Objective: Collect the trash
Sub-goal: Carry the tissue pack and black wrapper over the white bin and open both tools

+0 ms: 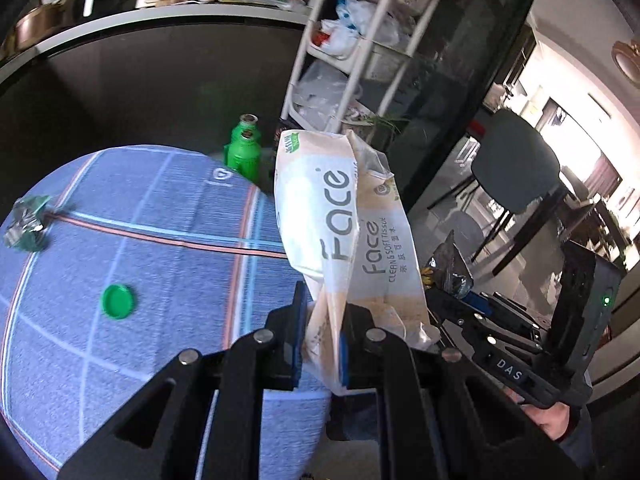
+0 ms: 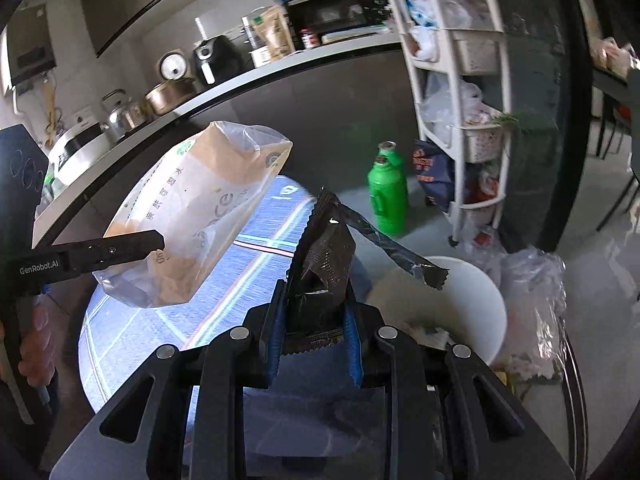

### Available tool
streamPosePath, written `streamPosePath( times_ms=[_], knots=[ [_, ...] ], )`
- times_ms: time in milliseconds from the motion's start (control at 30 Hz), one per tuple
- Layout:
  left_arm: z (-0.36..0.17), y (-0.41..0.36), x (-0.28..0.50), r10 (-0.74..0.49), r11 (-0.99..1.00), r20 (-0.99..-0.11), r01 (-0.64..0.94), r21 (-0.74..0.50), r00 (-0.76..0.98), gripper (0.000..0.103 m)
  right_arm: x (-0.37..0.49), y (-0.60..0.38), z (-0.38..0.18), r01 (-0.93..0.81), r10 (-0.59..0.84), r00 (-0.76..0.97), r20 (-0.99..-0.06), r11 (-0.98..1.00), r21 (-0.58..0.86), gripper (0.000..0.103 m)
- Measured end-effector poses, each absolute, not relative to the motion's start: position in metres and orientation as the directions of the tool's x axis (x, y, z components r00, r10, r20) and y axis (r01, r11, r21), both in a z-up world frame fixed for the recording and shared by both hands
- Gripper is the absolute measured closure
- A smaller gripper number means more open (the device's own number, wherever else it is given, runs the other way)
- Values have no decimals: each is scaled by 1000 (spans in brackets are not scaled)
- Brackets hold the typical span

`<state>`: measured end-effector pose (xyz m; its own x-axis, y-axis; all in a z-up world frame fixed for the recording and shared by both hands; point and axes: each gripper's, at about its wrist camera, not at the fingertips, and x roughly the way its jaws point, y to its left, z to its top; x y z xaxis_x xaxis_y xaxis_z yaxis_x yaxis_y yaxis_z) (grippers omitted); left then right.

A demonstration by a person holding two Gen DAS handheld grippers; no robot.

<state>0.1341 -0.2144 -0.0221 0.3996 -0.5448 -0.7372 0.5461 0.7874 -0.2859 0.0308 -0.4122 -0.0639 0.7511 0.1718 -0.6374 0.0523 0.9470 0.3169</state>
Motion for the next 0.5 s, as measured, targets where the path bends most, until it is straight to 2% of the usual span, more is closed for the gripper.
streamPosePath(
  times_ms=[500],
  knots=[
    [-63, -309, 156, -517, 740, -803, 627, -243, 298, 89, 23, -475, -122, 196, 123, 710, -693, 911, 362, 79]
  ],
)
